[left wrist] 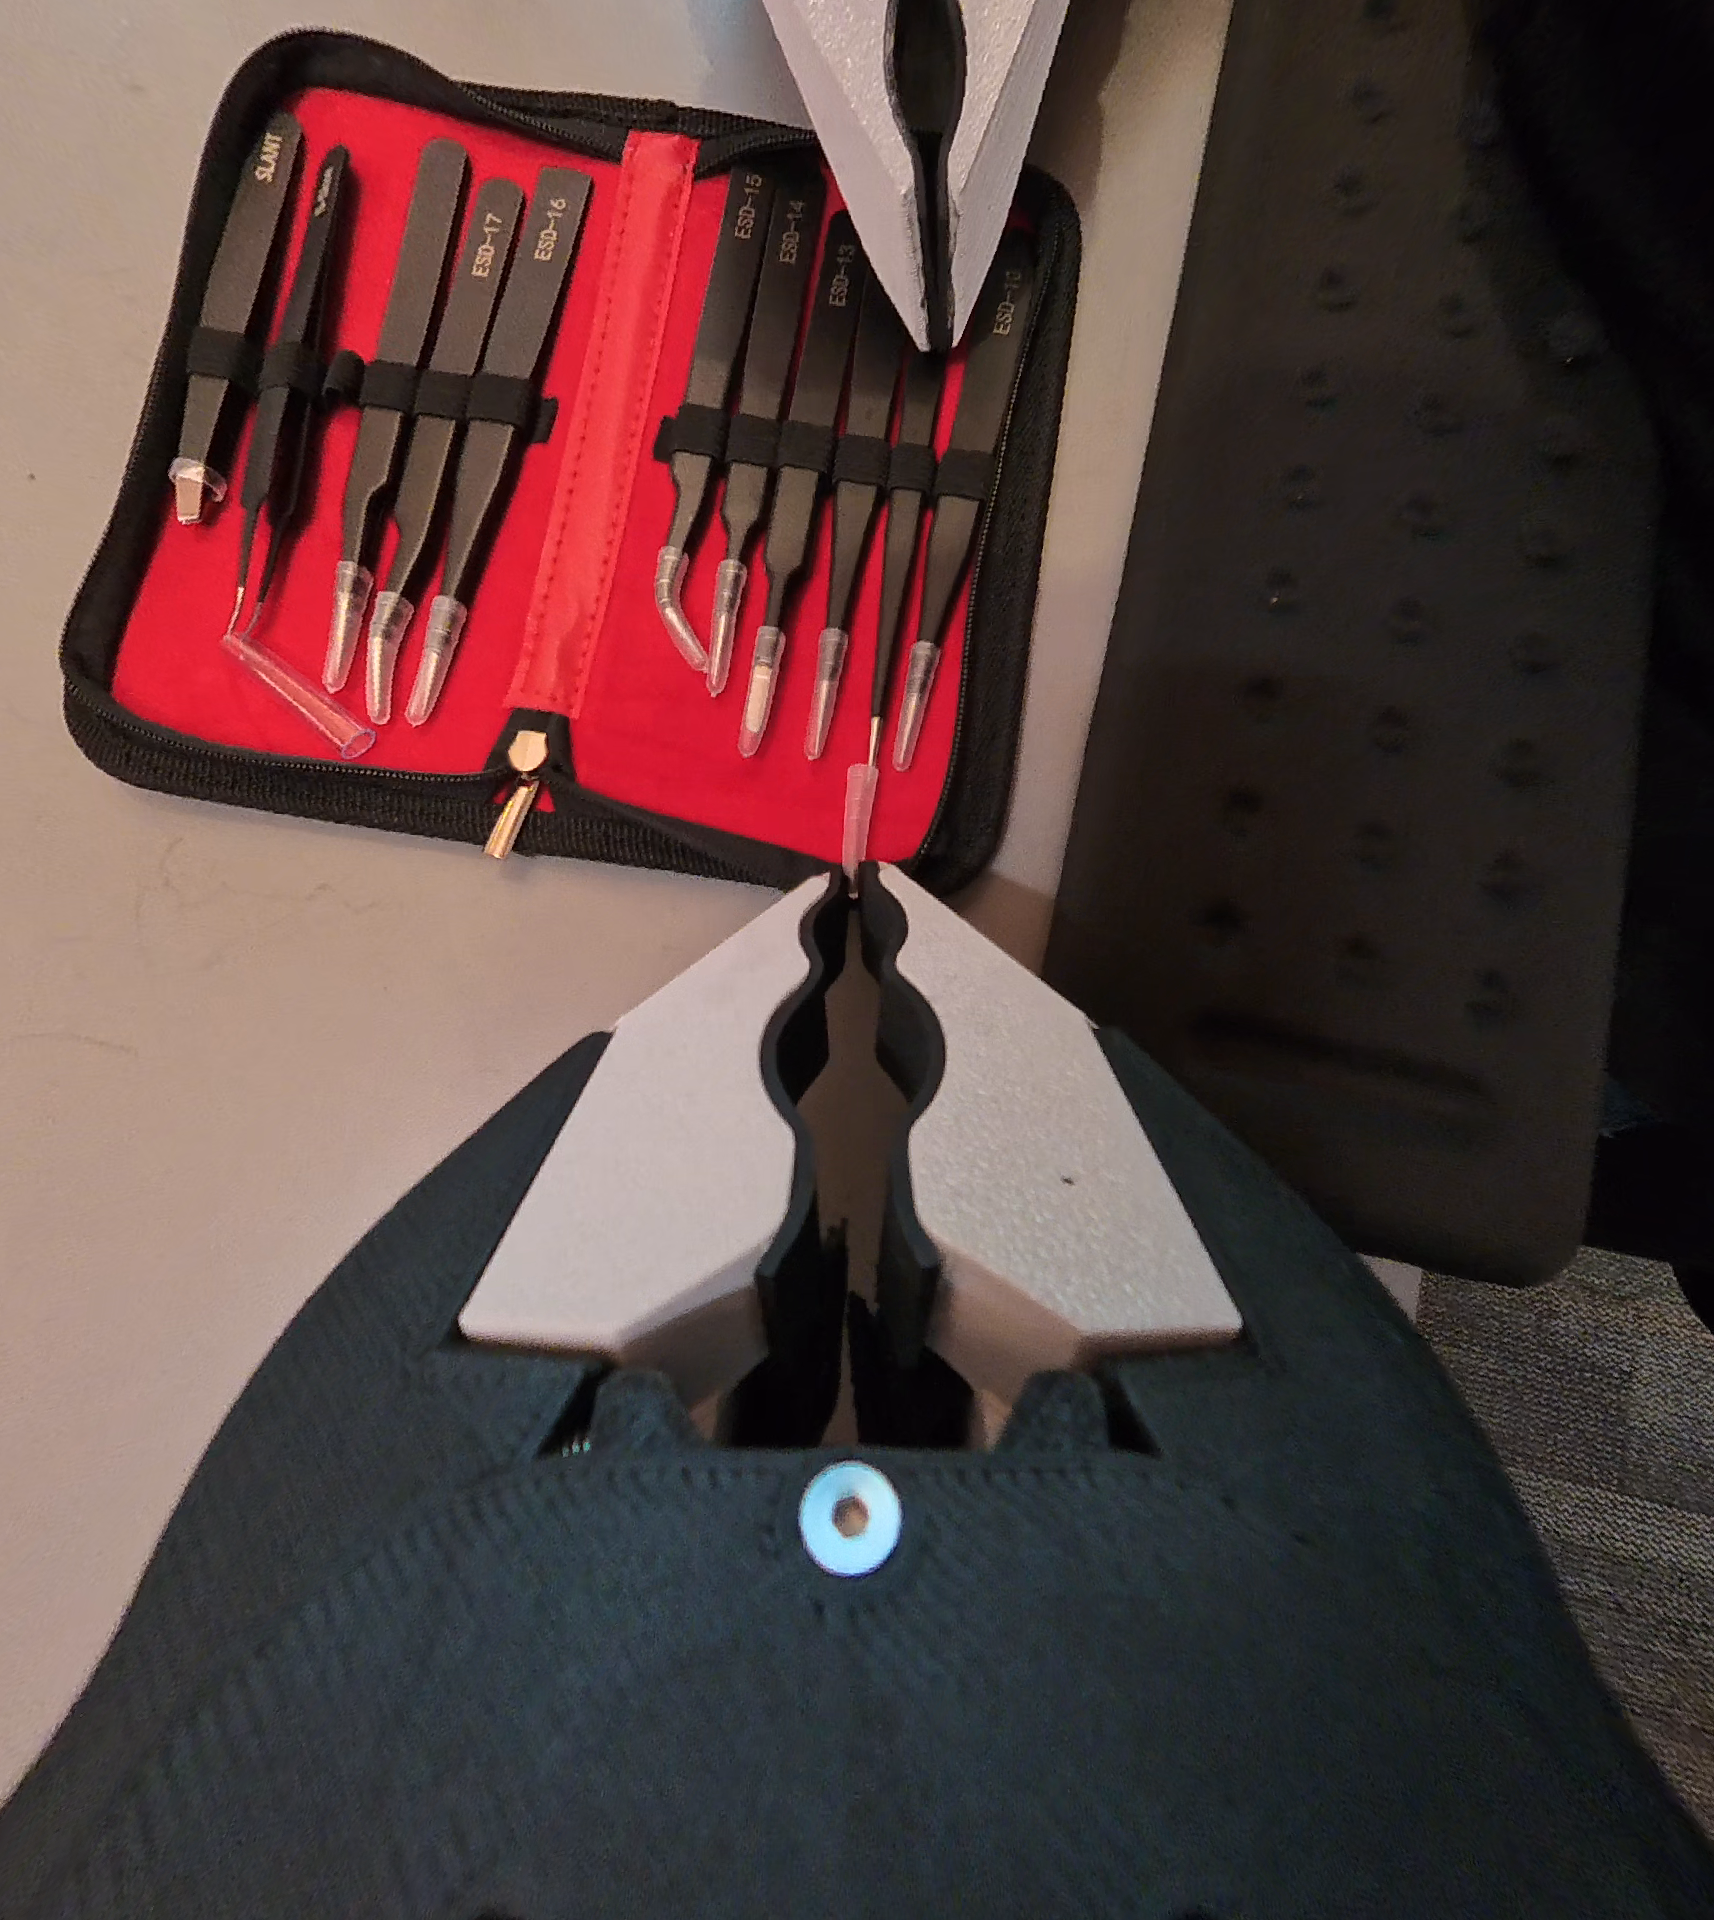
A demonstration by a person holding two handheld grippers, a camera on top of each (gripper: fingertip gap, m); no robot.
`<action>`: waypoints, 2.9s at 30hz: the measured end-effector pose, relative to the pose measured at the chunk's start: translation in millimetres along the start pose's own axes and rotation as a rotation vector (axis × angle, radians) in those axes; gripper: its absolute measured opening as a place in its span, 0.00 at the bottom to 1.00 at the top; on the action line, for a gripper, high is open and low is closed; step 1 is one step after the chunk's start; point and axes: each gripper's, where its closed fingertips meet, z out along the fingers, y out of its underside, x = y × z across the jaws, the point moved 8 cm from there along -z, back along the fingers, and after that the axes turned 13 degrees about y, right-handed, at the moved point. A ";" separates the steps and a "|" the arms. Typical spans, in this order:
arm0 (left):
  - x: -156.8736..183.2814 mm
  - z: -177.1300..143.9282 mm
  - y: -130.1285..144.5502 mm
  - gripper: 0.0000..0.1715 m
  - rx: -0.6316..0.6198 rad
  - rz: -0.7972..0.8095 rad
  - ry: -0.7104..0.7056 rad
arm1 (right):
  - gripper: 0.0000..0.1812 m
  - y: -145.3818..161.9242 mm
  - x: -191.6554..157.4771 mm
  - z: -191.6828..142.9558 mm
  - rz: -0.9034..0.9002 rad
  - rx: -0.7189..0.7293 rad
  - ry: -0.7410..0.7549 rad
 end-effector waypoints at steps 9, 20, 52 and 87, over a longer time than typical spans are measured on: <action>-2.6 -1.8 6.5 0.00 0.019 -0.023 0.029 | 0.00 -0.1 1.9 0.3 0.023 -0.005 -0.018; 2.2 -0.5 -0.5 0.00 -0.023 0.042 0.021 | 0.00 0.1 1.6 -0.1 0.020 -0.002 -0.018; 4.2 7.0 -30.0 0.00 -0.529 0.093 0.008 | 0.00 1.0 -1.3 -2.6 -0.012 0.006 -0.031; 2.9 13.0 -37.0 0.06 -0.514 0.067 -0.071 | 0.02 -1.7 -3.7 -0.1 -0.039 0.018 0.056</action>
